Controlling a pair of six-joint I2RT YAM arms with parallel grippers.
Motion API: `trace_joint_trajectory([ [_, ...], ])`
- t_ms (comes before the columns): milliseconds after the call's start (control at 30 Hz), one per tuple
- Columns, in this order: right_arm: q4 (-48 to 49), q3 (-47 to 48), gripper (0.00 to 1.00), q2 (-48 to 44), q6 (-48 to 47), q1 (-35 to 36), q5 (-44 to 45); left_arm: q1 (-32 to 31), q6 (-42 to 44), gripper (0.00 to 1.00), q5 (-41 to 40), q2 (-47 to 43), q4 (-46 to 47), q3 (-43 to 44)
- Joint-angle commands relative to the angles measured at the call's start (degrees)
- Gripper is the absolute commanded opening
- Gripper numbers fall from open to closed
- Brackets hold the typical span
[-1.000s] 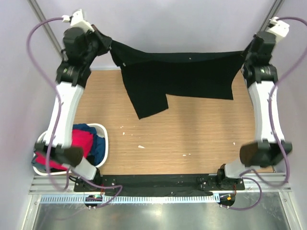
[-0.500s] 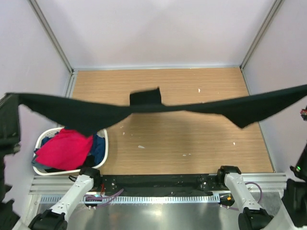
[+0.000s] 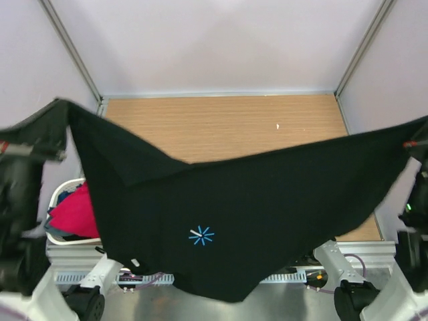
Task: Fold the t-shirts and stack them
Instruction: Flatten the tshirt out
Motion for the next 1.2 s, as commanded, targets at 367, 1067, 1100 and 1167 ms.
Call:
trace_joint_trajectory([
  [367, 24.3, -37.3, 0.01, 24.5, 2.8, -0.3, 14.2, 0.1, -3.5, 0.00, -2.0, 30.4, 16.1, -20.7],
  [1067, 26.5, 6.9, 0.01, 88.0, 1.2, -3.4, 7.9, -4.1, -4.1, 0.00, -6.9, 92.6, 6.0, 28.2],
  [1100, 26.5, 8.1, 0.01, 88.7, 0.6, -3.5, 7.9, -4.4, -3.7, 0.00, -7.1, 92.7, 6.3, 28.3],
  [1167, 26.6, 10.3, 0.01, 90.5, -0.8, -3.6, 7.7, -4.6, -3.1, 0.00, -8.1, 92.7, 6.9, 28.4],
])
